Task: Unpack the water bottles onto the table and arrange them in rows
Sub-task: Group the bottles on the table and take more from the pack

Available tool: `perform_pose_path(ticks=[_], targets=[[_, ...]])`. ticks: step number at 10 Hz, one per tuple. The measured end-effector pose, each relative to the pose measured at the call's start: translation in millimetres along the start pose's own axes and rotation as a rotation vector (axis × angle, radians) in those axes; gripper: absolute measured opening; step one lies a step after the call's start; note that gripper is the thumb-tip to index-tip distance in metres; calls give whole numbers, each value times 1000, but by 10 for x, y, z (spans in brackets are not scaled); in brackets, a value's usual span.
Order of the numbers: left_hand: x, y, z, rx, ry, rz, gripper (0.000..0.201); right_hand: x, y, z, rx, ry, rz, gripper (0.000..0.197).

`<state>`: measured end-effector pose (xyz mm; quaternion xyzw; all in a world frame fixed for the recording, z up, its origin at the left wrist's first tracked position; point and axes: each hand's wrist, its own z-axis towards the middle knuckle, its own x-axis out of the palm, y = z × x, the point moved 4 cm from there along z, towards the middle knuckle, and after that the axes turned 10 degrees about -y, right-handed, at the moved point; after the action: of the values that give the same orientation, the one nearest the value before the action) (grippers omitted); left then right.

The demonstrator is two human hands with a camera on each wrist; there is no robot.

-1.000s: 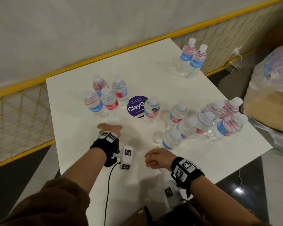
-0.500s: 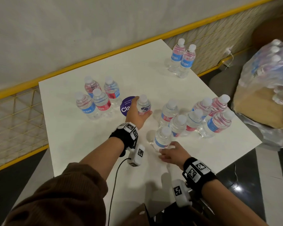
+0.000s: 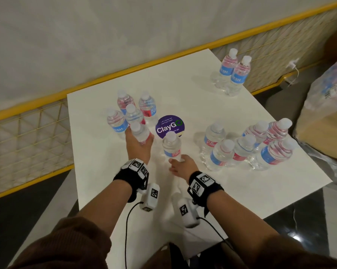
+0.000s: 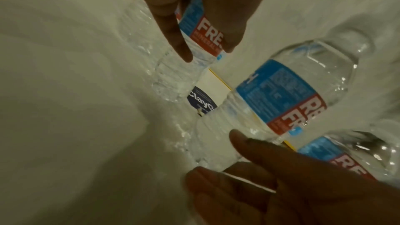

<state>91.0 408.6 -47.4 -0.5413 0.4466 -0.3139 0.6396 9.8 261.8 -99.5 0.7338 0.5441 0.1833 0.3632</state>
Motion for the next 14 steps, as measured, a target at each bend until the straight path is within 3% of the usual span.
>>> perform_pose_path(ticks=[2, 3, 4, 5, 6, 7, 8, 9, 10, 12, 13, 14], targets=[[-221, 162, 286, -31, -127, 107, 72, 316, 281, 71, -1, 29, -15, 50], [-268, 217, 323, -156, -112, 359, 81, 449, 361, 174, 111, -2, 182, 49], [-294, 363, 281, -404, -30, 568, 80, 526, 528, 144, -40, 162, -255, 39], [-208, 481, 156, -606, 229, 528, 51, 469, 528, 129, -160, 179, -243, 39], [-64, 427, -51, -604, 484, 631, 14, 332, 426, 85, -53, 239, -45, 45], [242, 289, -149, -266, 574, 598, 9, -27, 140, 22, 57, 234, -24, 27], [567, 22, -324, -45, 577, 445, 21, -404, -140, -76, 147, 243, 64, 19], [963, -290, -588, 129, 713, 363, 61, -803, -341, -108, 182, 151, 191, 16], [1298, -522, -778, 266, 819, 335, 84, -1074, -408, -96, 147, 36, 257, 16], [1436, -491, -835, 126, 905, 266, 74, -1218, -487, -132, 141, -191, 495, 8], [1279, -471, -816, 191, 922, 238, 71, -1149, -514, -208, 92, -195, 649, 41], [968, -390, -769, 193, 855, 181, 64, -1043, -505, -269, 30, -139, 644, 69]])
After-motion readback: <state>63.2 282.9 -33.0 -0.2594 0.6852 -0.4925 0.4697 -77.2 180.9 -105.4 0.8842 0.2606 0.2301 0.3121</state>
